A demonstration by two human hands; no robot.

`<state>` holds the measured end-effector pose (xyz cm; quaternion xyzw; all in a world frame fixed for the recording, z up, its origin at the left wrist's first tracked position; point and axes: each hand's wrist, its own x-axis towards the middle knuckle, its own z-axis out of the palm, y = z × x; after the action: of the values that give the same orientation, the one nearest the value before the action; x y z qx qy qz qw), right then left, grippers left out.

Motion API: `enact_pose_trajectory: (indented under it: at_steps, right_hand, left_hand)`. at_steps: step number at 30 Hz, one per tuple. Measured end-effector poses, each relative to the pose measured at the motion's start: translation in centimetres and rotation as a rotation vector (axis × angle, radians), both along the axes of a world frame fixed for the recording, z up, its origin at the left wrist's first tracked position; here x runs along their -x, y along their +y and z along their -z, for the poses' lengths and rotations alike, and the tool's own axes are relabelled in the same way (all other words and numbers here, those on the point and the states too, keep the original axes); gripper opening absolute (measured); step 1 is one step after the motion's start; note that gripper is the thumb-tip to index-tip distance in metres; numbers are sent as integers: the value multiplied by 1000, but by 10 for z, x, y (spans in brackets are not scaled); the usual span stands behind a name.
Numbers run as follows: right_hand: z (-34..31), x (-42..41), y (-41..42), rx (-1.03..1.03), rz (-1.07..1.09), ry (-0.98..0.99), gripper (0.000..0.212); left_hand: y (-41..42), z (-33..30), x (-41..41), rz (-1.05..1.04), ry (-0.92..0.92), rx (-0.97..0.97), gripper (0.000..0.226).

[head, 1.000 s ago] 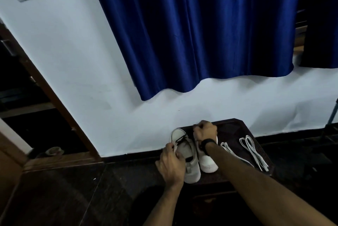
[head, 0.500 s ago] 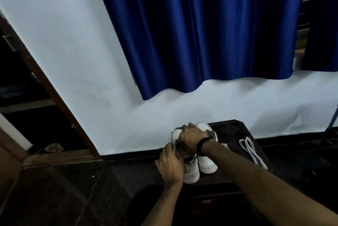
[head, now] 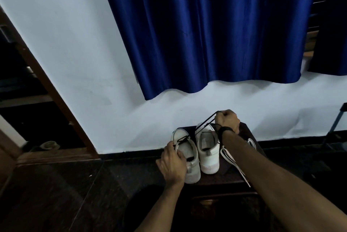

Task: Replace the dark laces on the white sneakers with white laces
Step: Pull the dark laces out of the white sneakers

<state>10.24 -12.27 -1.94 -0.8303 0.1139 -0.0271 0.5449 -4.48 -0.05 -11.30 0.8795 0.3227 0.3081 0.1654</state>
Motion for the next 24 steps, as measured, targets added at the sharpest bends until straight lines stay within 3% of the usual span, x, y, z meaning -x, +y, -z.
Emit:
enact_pose_trajectory:
  at_steps: [3, 5, 7, 9, 11, 13, 15, 17, 19, 22, 24]
  right_hand:
    - [6, 12, 4, 434, -201, -284, 47]
    - [12, 22, 15, 677, -528, -595, 60]
    - [16, 34, 29, 753, -929, -624, 51]
    - [23, 47, 41, 925, -1133, -590, 37]
    - [31, 53, 51, 1082, -1081, -661, 32]
    - [30, 57, 52, 1060, -991, -728, 28]
    - [17, 54, 45, 814, -796, -702, 21]
    - [-1, 38, 31, 508, -451, -550, 18]
    - [-13, 21, 15, 498, -243, -416, 19]
    - [-4, 11, 4, 742, -239, -393, 43]
    - [4, 16, 4, 621, -294, -566, 52]
  left_hand:
    - [0, 0, 1, 23, -14, -8, 34]
    - [1, 1, 1, 27, -23, -10, 33]
    - [2, 2, 0, 25, -23, -7, 30]
    - [2, 4, 0, 22, -17, 12, 25]
    - [4, 5, 0, 21, -12, 24, 23]
    - [4, 3, 3, 22, -26, 15, 23]
    - [4, 2, 2, 22, -28, 20, 23]
    - [3, 0, 1, 26, 8, 34, 32]
    - [0, -2, 1, 16, 64, 9, 39]
    - [2, -9, -2, 37, 118, -133, 45]
    - [9, -15, -12, 89, 157, -215, 46]
